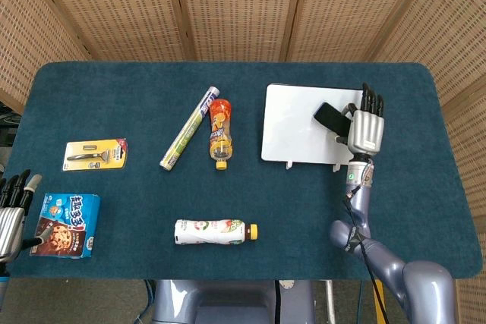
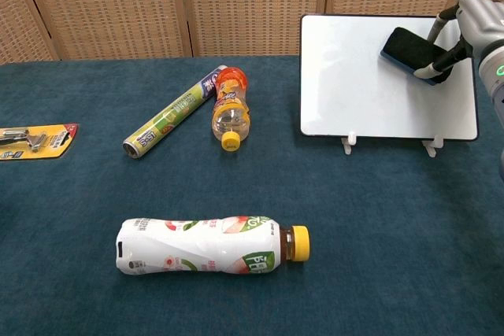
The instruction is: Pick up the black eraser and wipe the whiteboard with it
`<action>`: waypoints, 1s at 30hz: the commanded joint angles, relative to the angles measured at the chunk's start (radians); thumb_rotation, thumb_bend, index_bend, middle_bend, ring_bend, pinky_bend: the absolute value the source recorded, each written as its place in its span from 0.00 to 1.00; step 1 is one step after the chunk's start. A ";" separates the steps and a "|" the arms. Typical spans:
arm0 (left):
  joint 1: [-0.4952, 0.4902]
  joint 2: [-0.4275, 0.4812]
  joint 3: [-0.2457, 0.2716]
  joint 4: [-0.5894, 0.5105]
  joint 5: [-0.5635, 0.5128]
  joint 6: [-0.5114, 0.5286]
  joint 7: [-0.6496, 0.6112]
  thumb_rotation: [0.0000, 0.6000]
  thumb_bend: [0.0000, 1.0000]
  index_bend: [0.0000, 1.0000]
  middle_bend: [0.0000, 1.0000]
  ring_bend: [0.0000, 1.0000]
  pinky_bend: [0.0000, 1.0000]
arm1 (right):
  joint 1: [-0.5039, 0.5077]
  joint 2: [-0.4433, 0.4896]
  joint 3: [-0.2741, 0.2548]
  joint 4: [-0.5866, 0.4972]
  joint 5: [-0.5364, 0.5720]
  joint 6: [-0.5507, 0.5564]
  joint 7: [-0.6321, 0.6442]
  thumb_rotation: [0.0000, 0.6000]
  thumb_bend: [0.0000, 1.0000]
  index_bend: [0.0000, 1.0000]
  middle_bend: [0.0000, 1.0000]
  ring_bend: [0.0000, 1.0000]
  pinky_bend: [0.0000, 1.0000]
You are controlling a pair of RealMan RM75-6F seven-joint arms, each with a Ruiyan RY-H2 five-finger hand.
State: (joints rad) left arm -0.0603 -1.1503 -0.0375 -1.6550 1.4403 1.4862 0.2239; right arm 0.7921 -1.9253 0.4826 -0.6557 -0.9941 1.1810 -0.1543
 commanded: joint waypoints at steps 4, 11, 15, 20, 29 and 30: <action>-0.001 0.001 -0.001 -0.001 -0.003 -0.002 -0.003 1.00 0.04 0.00 0.00 0.00 0.00 | 0.004 -0.004 0.007 0.018 0.004 -0.017 -0.004 1.00 0.10 0.53 0.02 0.00 0.00; -0.002 0.001 -0.001 -0.001 -0.004 -0.005 -0.005 1.00 0.04 0.00 0.00 0.00 0.00 | 0.007 -0.011 0.010 0.038 0.002 -0.028 -0.002 1.00 0.10 0.53 0.02 0.00 0.00; -0.002 0.001 0.000 -0.002 -0.004 -0.005 -0.006 1.00 0.04 0.00 0.00 0.00 0.00 | 0.008 -0.015 0.012 0.048 0.003 -0.037 0.002 1.00 0.09 0.53 0.02 0.00 0.00; -0.002 0.001 -0.001 -0.001 -0.005 -0.005 -0.006 1.00 0.04 0.00 0.00 0.00 0.00 | 0.009 -0.018 0.015 0.056 0.004 -0.045 0.005 1.00 0.09 0.53 0.01 0.00 0.00; -0.001 0.001 0.000 0.000 -0.003 -0.002 -0.007 1.00 0.04 0.00 0.00 0.00 0.00 | -0.003 -0.011 0.011 0.036 -0.007 -0.036 0.015 1.00 0.08 0.30 0.00 0.00 0.00; -0.001 0.001 0.000 0.000 -0.002 -0.002 -0.007 1.00 0.04 0.00 0.00 0.00 0.00 | -0.006 -0.009 0.010 0.031 -0.011 -0.028 0.017 1.00 0.07 0.27 0.00 0.00 0.00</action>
State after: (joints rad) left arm -0.0616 -1.1489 -0.0376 -1.6550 1.4377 1.4840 0.2168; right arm 0.7897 -1.9366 0.4936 -0.6198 -1.0008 1.1461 -0.1389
